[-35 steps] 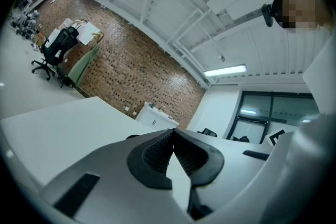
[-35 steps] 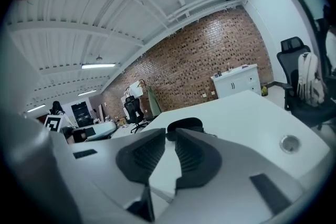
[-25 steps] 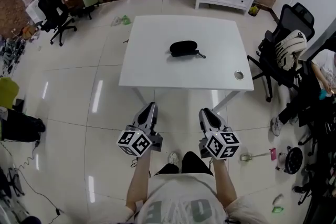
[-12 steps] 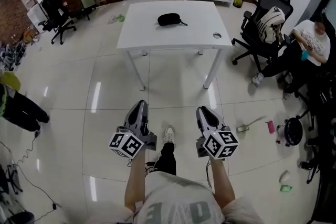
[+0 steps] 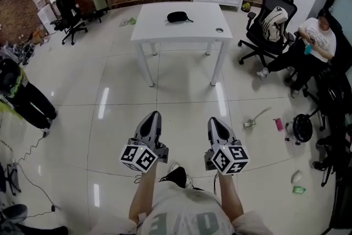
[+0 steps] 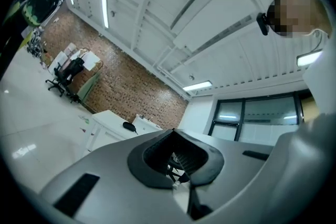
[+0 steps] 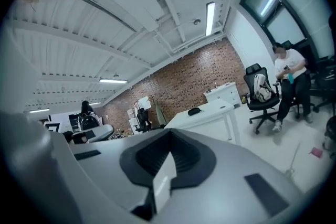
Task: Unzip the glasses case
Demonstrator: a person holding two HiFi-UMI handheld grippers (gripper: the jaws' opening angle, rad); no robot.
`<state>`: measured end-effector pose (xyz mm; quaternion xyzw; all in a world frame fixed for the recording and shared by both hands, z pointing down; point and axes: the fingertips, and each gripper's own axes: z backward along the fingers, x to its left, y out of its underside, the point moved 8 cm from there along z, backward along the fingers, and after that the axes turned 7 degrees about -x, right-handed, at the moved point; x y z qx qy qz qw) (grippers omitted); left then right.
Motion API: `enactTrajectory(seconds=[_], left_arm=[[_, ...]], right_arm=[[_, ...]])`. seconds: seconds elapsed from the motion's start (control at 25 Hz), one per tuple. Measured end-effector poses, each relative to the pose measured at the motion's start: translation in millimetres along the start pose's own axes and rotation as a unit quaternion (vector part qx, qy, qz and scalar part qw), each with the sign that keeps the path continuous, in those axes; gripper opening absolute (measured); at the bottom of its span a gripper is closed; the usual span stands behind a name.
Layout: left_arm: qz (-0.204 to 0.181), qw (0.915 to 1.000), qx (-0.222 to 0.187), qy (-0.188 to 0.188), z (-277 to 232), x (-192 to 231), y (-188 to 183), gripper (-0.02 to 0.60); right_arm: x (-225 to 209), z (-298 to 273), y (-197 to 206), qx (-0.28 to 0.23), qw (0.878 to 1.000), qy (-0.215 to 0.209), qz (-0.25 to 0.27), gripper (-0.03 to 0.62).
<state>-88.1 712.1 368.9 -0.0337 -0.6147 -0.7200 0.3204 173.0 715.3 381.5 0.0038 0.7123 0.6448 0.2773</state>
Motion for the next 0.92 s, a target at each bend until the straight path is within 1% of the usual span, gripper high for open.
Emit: enactTrajectory(seconds=[0.08,0.28,0.56,0.92], left_arm=[[-0.008,0.9999,-0.007,0.008,6.8,-10.5,-4.7,0.003],[-0.017,0.9994,-0.008,0.029,13.2,-25.6,-15.4,0.003],[-0.013,0.9996,-0.015,0.020,29.4,-17.8,-23.2,0.003],[-0.003,0.9997,-0.010,0.023,32.5,-14.0,-22.1,0.003]], right_arm=[[11.5,11.8,-3.2,-0.006,1.000,-0.009,-0.001,0.002],[32.4,23.5,-7.6,-0.006,1.000,-0.017,0.012,0.002],[55.0,24.1,-4.1,-0.003,0.999,-0.034,0.022,0.002],[60.1,21.8,-2.5,-0.005,0.999,-0.037,0.021,0.002]])
